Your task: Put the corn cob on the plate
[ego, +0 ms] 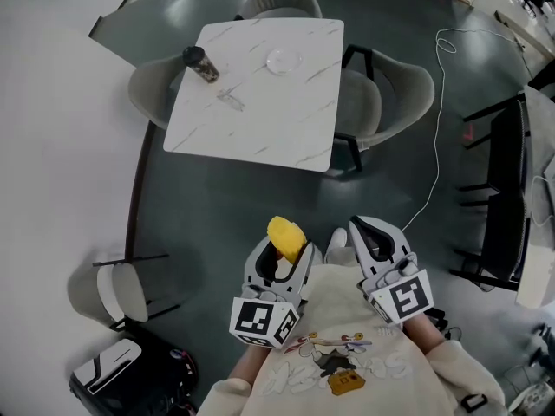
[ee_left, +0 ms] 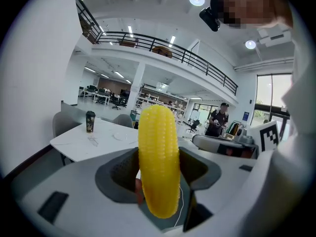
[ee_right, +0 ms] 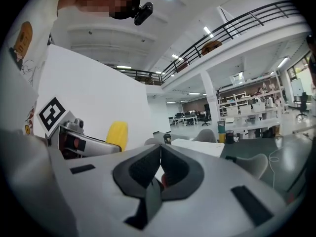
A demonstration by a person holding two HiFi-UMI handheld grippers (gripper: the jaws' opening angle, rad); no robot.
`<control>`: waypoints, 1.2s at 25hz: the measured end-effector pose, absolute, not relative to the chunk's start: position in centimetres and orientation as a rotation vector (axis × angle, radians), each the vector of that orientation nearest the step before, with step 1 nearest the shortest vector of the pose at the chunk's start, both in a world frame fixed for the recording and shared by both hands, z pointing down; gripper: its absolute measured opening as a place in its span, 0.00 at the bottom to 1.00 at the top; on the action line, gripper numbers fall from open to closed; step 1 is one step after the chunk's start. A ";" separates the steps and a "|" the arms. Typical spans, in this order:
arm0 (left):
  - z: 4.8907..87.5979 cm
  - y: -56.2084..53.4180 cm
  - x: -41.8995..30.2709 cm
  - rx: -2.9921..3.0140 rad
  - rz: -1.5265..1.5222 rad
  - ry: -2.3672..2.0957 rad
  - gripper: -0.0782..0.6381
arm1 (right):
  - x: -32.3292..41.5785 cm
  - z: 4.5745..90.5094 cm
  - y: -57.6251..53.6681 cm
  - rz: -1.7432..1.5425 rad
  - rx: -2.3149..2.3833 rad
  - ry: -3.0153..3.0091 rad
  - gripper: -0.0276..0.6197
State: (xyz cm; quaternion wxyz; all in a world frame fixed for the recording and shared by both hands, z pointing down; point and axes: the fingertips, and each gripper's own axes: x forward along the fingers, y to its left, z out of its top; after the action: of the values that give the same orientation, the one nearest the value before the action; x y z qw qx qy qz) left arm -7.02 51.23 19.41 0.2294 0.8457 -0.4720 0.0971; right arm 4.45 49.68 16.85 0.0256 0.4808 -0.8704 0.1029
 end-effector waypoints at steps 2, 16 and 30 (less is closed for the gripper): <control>19.6 51.2 -7.1 2.305 0.262 -1.319 0.45 | 5.2 17.4 49.7 0.334 1.502 -2.676 0.05; 20.0 46.2 -7.9 2.282 0.264 -1.309 0.45 | 7.6 18.4 45.9 0.394 1.614 -2.597 0.05; 21.9 34.3 -10.0 2.264 0.291 -1.213 0.45 | 5.6 19.7 34.8 0.487 1.690 -2.507 0.05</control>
State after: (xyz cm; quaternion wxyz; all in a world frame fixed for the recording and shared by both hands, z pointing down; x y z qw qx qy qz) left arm -10.00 34.29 21.95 0.2746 0.8421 -0.4513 0.1083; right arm 5.58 34.85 19.65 0.0398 0.5513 -0.8180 0.1590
